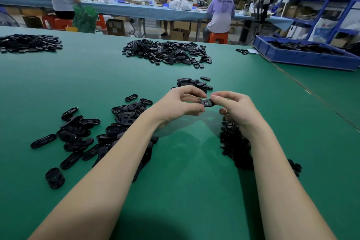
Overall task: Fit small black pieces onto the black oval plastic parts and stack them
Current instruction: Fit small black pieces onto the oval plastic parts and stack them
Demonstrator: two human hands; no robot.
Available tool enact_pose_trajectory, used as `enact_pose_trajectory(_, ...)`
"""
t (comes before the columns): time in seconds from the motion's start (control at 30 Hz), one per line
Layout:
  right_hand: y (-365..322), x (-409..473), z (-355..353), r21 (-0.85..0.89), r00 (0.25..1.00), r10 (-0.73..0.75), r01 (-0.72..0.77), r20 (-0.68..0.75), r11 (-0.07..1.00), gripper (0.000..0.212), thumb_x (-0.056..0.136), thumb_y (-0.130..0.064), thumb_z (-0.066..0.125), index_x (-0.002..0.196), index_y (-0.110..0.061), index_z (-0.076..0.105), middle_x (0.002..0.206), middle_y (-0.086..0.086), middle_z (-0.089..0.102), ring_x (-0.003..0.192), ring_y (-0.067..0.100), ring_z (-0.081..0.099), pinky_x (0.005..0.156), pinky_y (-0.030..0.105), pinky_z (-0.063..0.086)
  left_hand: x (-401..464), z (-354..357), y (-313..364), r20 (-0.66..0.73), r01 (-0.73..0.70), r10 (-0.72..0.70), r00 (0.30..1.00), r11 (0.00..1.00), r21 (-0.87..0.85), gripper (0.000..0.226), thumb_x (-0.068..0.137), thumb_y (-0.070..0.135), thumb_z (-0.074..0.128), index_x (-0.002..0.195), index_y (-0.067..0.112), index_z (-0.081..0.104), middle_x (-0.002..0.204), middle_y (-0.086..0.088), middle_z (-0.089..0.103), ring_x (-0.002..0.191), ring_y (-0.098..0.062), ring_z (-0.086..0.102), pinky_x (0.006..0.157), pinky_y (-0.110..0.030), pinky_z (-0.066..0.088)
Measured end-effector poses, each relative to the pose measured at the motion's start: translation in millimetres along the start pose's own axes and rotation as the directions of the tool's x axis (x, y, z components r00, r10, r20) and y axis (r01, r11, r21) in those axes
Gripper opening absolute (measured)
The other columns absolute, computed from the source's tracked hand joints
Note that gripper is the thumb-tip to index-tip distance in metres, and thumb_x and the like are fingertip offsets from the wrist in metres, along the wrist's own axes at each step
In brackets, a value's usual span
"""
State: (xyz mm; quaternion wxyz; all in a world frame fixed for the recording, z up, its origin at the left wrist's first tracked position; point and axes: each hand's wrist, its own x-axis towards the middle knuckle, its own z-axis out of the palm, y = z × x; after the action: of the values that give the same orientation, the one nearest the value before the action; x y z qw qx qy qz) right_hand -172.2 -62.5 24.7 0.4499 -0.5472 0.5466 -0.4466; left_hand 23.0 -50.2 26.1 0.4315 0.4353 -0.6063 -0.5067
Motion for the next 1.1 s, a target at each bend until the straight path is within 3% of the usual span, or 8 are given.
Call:
enact_pose_trajectory(0.17,-4.8,0.0,-8.2,-0.213,1.0,-0.023,0.018,-0.02,0.977,0.007,0.089,-0.032,0.075,0.088,-0.025,0.076,0.075,-0.017,0.075,0.067,0.01,0.058,0.055,0.017,0.045,-2.7,3.9,1.1,-0.013,-0.013,0.013,1.0,0.999,0.032,0.02,0.09,-0.004,0.069,0.103,0.01,0.074,0.09,-0.004,0.075,0.082,-0.013,0.069,0.077,-0.018,0.055)
enact_pose_trajectory(0.27,-7.3,1.7,-18.2,-0.598,0.995,-0.026,-0.034,-0.092,0.801,0.006,0.086,-0.035,0.072,0.082,-0.031,0.075,0.086,-0.013,0.075,0.09,0.013,0.067,0.084,0.033,0.056,-2.6,4.2,-0.1,-0.048,0.013,-0.011,0.999,0.999,0.048,0.022,0.091,-0.005,0.067,0.106,0.009,0.073,0.087,0.0,0.073,0.076,-0.007,0.066,0.073,-0.015,0.054)
enact_pose_trajectory(0.4,-6.5,-1.8,-23.1,-0.779,0.991,0.078,-0.136,-0.112,0.612,0.005,0.082,-0.035,0.075,0.087,-0.035,0.077,0.1,-0.007,0.075,0.099,0.02,0.067,0.086,0.032,0.054,-1.8,2.9,-0.4,-0.077,0.036,-0.03,0.997,0.997,0.066,0.025,0.091,-0.005,0.066,0.111,0.007,0.073,0.092,-0.002,0.072,0.077,-0.006,0.065,0.071,-0.014,0.053)
enact_pose_trajectory(0.67,1.4,-2.5,-19.0,-0.769,0.989,0.109,-0.146,-0.099,0.623,0.005,0.081,-0.031,0.077,0.086,-0.031,0.078,0.099,-0.004,0.074,0.1,0.022,0.066,0.084,0.032,0.053,-0.7,1.8,-4.4,-0.068,0.056,-0.052,0.996,0.997,0.051,0.023,0.09,-0.005,0.066,0.106,0.01,0.074,0.09,-0.002,0.073,0.074,-0.007,0.066,0.072,-0.016,0.054)
enact_pose_trajectory(0.73,2.0,-1.7,-18.1,-0.695,0.995,0.081,-0.094,-0.051,0.713,0.001,0.083,-0.028,0.076,0.083,-0.028,0.077,0.091,-0.006,0.076,0.094,0.017,0.067,0.08,0.03,0.053,-0.5,2.5,-4.8,-0.061,0.052,-0.048,0.997,0.997,0.053,0.022,0.09,-0.005,0.066,0.104,0.011,0.074,0.088,-0.001,0.073,0.073,-0.006,0.066,0.072,-0.017,0.054)
enact_pose_trajectory(0.87,-2.3,-4.8,-10.9,-0.395,0.999,-0.008,0.021,0.034,0.918,0.003,0.086,-0.029,0.077,0.085,-0.028,0.074,0.077,-0.009,0.073,0.059,0.008,0.053,0.062,0.025,0.043,-0.6,2.2,-4.9,-0.071,0.046,-0.042,0.997,0.998,0.053,0.023,0.09,-0.005,0.066,0.106,0.009,0.074,0.089,-0.002,0.073,0.075,-0.007,0.066,0.071,-0.015,0.054)
enact_pose_trajectory(1.0,-9.1,-7.2,-2.6,-0.273,0.995,-0.083,0.094,0.051,0.957,0.004,0.086,-0.027,0.078,0.087,-0.026,0.074,0.074,0.002,0.071,0.053,0.009,0.048,0.052,0.014,0.044,-0.7,1.3,-4.8,-0.08,0.045,-0.042,0.996,0.999,0.029,0.025,0.089,-0.007,0.066,0.108,0.008,0.074,0.089,-0.004,0.073,0.079,-0.011,0.067,0.073,-0.015,0.053)
enact_pose_trajectory(1.1,-10.0,-8.1,1.1,-0.279,0.992,-0.107,0.122,0.068,0.952,0.004,0.087,-0.027,0.077,0.088,-0.026,0.073,0.078,0.006,0.073,0.051,0.007,0.048,0.055,0.019,0.044,-0.1,1.0,-5.8,-0.088,0.042,-0.04,0.995,0.999,0.017,0.027,0.088,-0.008,0.066,0.109,0.007,0.074,0.088,-0.005,0.075,0.082,-0.011,0.07,0.075,-0.015,0.053)
